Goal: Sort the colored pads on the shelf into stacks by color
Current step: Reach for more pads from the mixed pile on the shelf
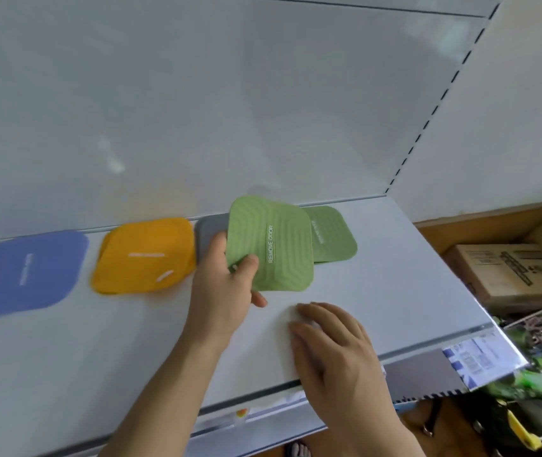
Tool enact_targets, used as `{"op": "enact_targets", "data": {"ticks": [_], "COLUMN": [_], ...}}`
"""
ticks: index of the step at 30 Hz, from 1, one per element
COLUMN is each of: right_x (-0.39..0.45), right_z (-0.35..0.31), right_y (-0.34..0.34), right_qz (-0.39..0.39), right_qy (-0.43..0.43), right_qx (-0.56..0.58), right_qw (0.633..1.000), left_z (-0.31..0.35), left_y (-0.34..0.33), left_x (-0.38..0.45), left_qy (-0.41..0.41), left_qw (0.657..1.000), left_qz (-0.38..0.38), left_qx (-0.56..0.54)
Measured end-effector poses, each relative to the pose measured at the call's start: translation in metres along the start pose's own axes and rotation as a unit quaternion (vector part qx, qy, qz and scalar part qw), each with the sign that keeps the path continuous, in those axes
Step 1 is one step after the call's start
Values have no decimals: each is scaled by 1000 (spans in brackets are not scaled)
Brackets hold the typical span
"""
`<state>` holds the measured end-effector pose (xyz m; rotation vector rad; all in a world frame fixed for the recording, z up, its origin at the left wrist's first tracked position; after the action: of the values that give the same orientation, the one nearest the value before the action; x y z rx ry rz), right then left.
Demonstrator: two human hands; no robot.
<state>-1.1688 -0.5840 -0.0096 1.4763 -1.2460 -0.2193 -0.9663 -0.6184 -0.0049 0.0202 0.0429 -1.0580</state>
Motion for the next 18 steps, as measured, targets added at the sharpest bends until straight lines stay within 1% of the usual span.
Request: {"op": "enact_targets", "data": {"ticks": [2, 4, 7, 10, 11, 13, 14, 16, 18], "right_x": [-1, 0, 3, 5, 5, 4, 3, 3, 4], "right_z": [31, 50, 62, 63, 63, 64, 65, 65, 64], "right_y": [13, 25, 30, 32, 32, 31, 30, 32, 33], "right_qz": [-1, -4, -34, -37, -34, -33, -33, -33, -31], "right_qy": [14, 50, 94, 108, 109, 109, 108, 106, 110], "right_qx": [32, 70, 109, 152, 164, 179, 185, 193, 198], "right_qw": [999, 996, 989, 982, 980, 977, 976, 975, 973], "left_z": [-1, -2, -2, -3, -3, -2, 0, 4, 8], "left_y": [-28, -55, -87, -112, -118, -124, -125, -123, -121], "left_x": [9, 18, 28, 37, 38, 37, 35, 30, 23], "left_qy": [7, 13, 20, 38, 39, 28, 15, -16, -34], "left_qw": [1000, 1000, 999, 998, 998, 987, 974, 930, 889], "left_qz": [16, 24, 36, 39, 34, 29, 30, 35, 34], "left_qx": [-12, -15, -8, 12, 41, 153, 226, 366, 455]}}
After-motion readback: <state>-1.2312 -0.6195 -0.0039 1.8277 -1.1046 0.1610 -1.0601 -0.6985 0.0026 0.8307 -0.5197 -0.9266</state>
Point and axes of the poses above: each hand's wrist, its own x-axis towards the middle knuckle, its own y-axis out of the back of the hand, z = x × y, the point moved 10 cm from there along x, towards the middle knuckle, and after that the axes turned 5 degrees about -x, right-handed, at the moved point
